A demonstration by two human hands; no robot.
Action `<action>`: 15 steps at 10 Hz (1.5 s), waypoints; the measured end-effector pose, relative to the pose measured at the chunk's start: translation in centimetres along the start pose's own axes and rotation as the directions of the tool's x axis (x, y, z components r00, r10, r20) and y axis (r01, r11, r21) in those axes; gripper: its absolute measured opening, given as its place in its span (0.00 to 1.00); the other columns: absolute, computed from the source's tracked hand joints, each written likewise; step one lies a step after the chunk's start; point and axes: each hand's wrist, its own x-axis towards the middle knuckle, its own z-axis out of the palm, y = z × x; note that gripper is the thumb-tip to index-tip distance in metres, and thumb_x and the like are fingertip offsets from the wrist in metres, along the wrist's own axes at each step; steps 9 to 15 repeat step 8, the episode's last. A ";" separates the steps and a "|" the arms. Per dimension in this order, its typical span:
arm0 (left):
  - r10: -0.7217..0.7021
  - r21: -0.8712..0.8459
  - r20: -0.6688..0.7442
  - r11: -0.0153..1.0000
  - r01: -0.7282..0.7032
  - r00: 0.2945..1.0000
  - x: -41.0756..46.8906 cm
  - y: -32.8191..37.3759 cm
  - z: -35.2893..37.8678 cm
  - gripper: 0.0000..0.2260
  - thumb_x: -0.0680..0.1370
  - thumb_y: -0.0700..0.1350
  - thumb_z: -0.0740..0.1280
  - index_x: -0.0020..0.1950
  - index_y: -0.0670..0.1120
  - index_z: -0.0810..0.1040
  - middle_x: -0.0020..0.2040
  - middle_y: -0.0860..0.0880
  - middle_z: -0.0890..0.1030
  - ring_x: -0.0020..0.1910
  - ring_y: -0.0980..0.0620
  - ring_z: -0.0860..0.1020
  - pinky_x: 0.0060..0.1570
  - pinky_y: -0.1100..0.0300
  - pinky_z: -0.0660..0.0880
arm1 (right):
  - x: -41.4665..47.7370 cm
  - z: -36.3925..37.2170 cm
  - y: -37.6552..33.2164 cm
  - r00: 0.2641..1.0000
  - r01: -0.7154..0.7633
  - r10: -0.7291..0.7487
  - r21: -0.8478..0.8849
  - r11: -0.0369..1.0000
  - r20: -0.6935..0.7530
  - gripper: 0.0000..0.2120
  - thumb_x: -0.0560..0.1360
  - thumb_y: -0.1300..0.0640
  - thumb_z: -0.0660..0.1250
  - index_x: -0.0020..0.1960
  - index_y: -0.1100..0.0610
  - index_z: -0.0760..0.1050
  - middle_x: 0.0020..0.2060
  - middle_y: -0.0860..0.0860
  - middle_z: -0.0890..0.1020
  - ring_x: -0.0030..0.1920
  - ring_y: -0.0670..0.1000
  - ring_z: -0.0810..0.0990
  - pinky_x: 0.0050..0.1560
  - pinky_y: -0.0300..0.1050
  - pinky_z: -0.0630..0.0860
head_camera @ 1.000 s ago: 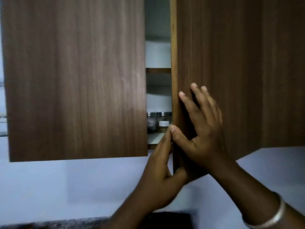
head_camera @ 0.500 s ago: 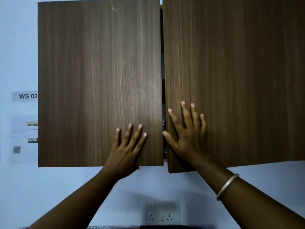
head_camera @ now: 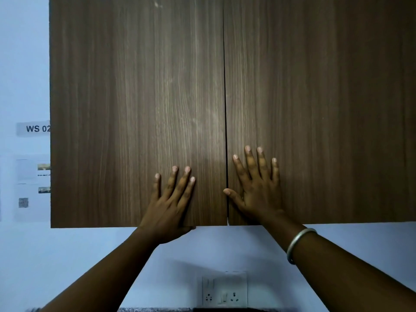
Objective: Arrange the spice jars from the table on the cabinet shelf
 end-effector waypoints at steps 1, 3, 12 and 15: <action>-0.001 0.014 -0.032 1.000 0.001 0.999 0.2 0.1 0.6 0.57 0.67 0.75 0.63 0.84 0.41 0.49 0.85 0.39 0.48 0.83 0.33 0.47 0.75 0.25 0.47 | 0.0 0.3 0.0 1.000 0.001 -0.001 -0.009 1.000 -0.023 0.43 0.78 0.25 0.46 0.84 0.49 0.48 0.84 0.55 0.47 0.84 0.60 0.44 0.78 0.69 0.45; 0.012 -0.019 -0.070 1.000 -0.013 0.998 -0.2 0.2 0.4 0.59 0.68 0.81 0.58 0.84 0.42 0.49 0.85 0.40 0.48 0.83 0.34 0.46 0.76 0.26 0.45 | -0.3 -1.1 -0.5 0.999 -0.014 0.014 -0.008 1.000 0.032 0.42 0.77 0.26 0.45 0.84 0.49 0.52 0.84 0.55 0.51 0.83 0.61 0.49 0.77 0.69 0.49; -0.125 -0.090 -0.406 0.991 0.096 0.905 7.7 1.7 -9.9 0.31 0.85 0.56 0.52 0.84 0.44 0.52 0.84 0.40 0.56 0.83 0.37 0.53 0.80 0.38 0.49 | 4.8 -9.7 -3.8 0.987 -0.036 0.053 0.108 0.993 -0.154 0.44 0.80 0.30 0.53 0.82 0.61 0.56 0.82 0.61 0.57 0.82 0.63 0.54 0.80 0.63 0.50; -0.125 -0.090 -0.406 0.991 0.096 0.905 7.7 1.7 -9.9 0.31 0.85 0.56 0.52 0.84 0.44 0.52 0.84 0.40 0.56 0.83 0.37 0.53 0.80 0.38 0.49 | 4.8 -9.7 -3.8 0.987 -0.036 0.053 0.108 0.993 -0.154 0.44 0.80 0.30 0.53 0.82 0.61 0.56 0.82 0.61 0.57 0.82 0.63 0.54 0.80 0.63 0.50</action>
